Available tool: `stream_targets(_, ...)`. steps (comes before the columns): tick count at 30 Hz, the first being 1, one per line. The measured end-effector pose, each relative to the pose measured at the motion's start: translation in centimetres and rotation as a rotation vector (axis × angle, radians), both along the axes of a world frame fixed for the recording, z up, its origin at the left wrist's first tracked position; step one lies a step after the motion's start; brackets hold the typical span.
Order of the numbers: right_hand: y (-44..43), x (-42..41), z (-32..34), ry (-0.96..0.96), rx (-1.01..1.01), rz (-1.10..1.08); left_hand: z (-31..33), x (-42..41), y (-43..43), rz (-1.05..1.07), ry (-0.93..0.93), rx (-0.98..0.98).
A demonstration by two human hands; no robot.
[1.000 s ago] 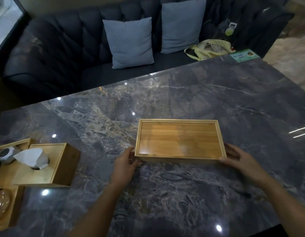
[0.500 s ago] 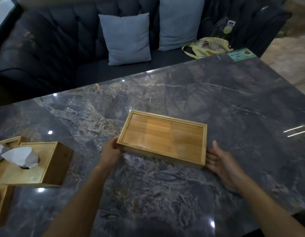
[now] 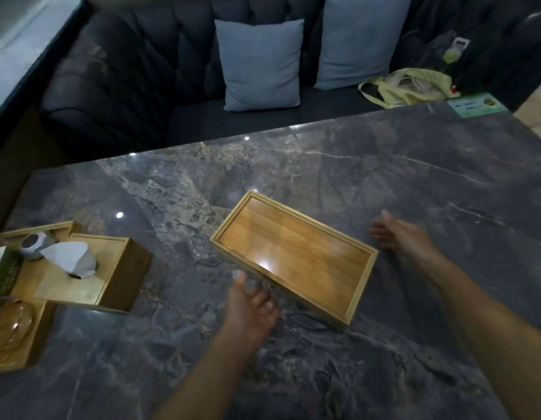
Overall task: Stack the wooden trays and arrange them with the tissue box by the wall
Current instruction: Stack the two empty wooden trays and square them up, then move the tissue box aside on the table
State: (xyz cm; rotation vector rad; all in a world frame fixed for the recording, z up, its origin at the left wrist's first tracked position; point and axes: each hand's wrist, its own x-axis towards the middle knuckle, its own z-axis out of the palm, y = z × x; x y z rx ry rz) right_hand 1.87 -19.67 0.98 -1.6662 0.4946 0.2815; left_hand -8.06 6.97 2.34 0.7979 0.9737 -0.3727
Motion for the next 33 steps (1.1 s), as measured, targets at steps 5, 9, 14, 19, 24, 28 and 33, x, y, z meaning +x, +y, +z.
stream_targets(5,3.1,2.3,1.0,0.114,-0.117,0.442,1.0,-0.1,-2.5,-0.024,0.054,-0.109)
stream_targets(9,4.0,2.1,1.1,0.102,-0.249,0.587,0.9,0.6,-3.0,0.042,0.044,-0.107)
stream_targets(14,4.2,0.8,0.4,0.129,-0.117,0.59,0.2,0.9,-2.3,0.082,0.019,0.026)
stream_targets(19,5.8,-1.0,-0.9,0.161,0.008,0.616,0.1,0.9,1.8,0.056,0.065,0.156)
stream_targets(24,8.3,-0.6,-1.4,0.092,-0.17,0.559,1.0,0.8,5.4,-0.012,0.066,0.265)
stream_targets(28,12.5,1.1,1.1,-0.253,-0.39,0.418,2.0,-0.6,9.0,0.109,-0.092,0.769)
stream_targets(33,24.0,1.1,4.2,-0.294,-0.122,0.7,3.0,-1.7,17.2,0.377,-0.07,1.239)
